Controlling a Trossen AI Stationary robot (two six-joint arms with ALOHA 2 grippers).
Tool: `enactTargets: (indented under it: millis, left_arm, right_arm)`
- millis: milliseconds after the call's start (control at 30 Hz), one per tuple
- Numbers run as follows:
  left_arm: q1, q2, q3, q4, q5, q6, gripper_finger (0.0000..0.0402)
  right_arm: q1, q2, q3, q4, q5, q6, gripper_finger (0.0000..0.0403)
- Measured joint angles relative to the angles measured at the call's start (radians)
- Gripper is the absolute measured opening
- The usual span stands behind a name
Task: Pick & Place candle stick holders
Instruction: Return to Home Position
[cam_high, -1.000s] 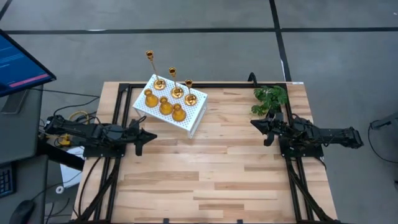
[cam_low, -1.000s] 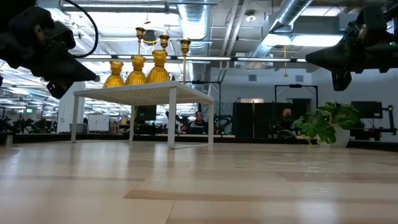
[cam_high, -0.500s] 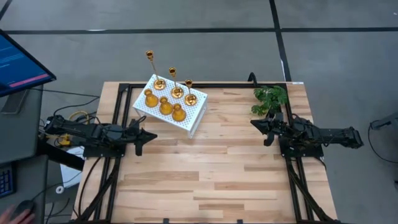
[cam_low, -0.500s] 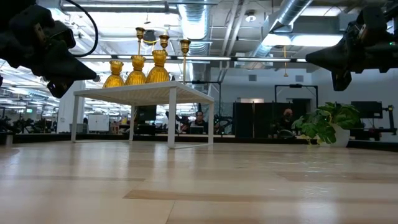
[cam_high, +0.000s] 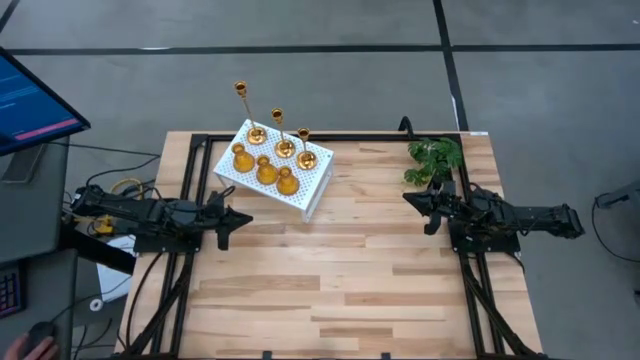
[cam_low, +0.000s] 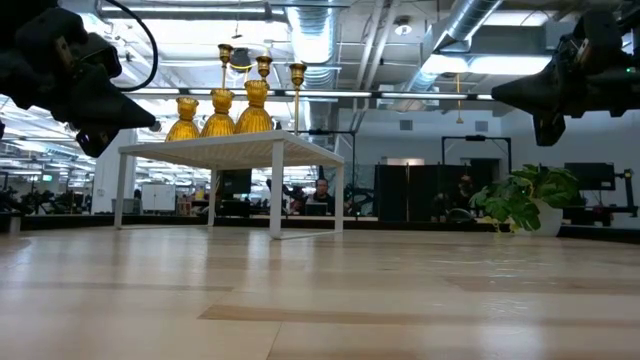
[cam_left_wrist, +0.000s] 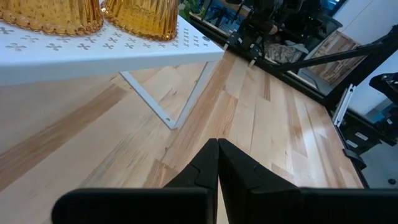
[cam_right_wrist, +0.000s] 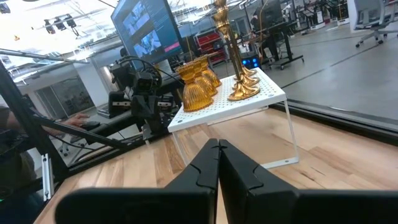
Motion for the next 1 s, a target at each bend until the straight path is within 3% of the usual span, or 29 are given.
enactTargets:
  millis: [1000]
  left_arm:
    - [0.0, 0.0, 0.0, 0.014, 0.0, 0.0, 0.001]
  right_arm:
    - [0.0, 0.0, 0.0, 0.0, 0.0, 0.0, 0.0]
